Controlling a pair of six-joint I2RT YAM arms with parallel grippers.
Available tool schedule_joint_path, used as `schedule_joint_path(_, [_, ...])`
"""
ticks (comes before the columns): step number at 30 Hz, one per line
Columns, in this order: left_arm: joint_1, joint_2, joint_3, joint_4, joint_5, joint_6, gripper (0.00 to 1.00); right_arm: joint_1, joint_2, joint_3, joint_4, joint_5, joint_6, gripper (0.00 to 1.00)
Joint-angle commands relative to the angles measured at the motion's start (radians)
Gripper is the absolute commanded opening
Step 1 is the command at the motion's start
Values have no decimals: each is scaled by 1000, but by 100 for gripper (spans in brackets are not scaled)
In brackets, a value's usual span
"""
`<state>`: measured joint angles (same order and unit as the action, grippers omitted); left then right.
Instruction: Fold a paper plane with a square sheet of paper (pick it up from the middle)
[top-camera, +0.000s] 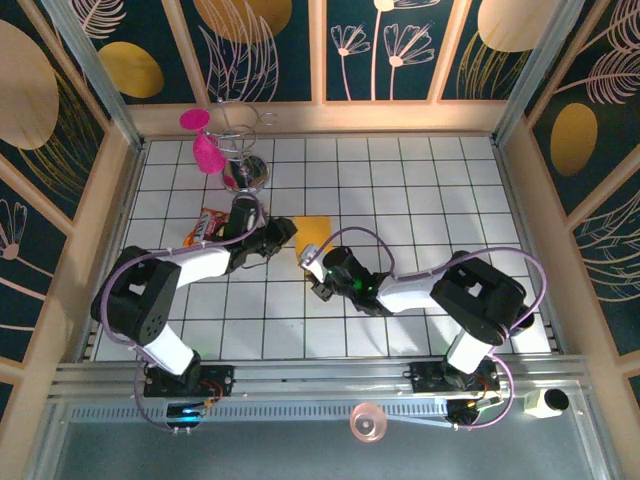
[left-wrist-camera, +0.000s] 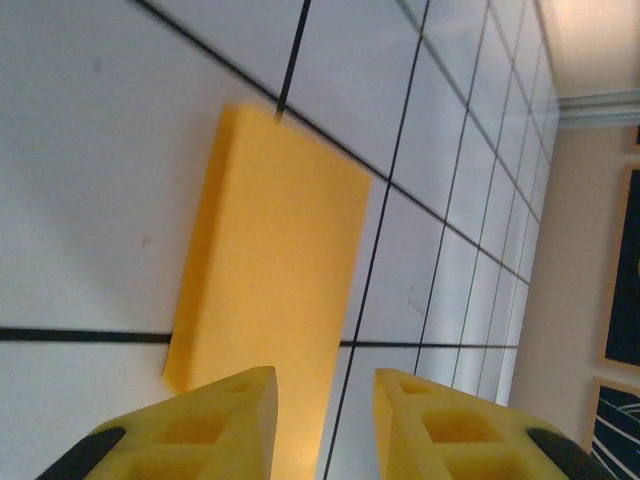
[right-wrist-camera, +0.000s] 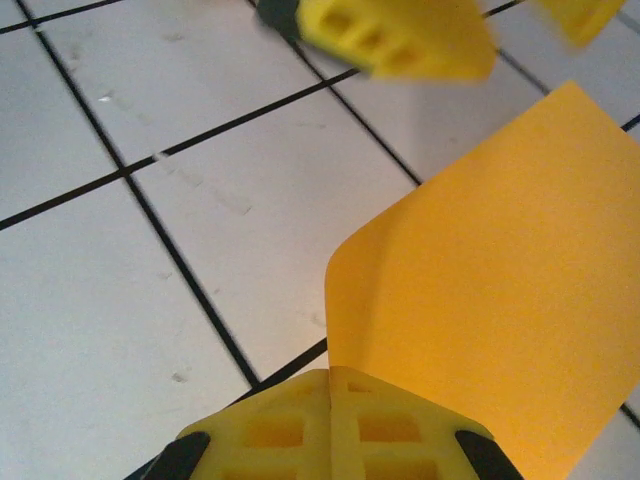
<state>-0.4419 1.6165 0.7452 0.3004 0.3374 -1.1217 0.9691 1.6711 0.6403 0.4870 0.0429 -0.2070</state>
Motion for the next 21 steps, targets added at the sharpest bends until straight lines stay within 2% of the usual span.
schedule_joint_path(1, [5,-33,12,-48,-49,62,31,-36,-34,19,-51,-163,73,0])
schedule_joint_path(10, [-11,51,64,-30,53,107,25,-104,-55,-21,4,-349,212,0])
schedule_joint_path(21, [-42,245,222,-196,28,224,19,-174,-38,-56,80,-454,331,0])
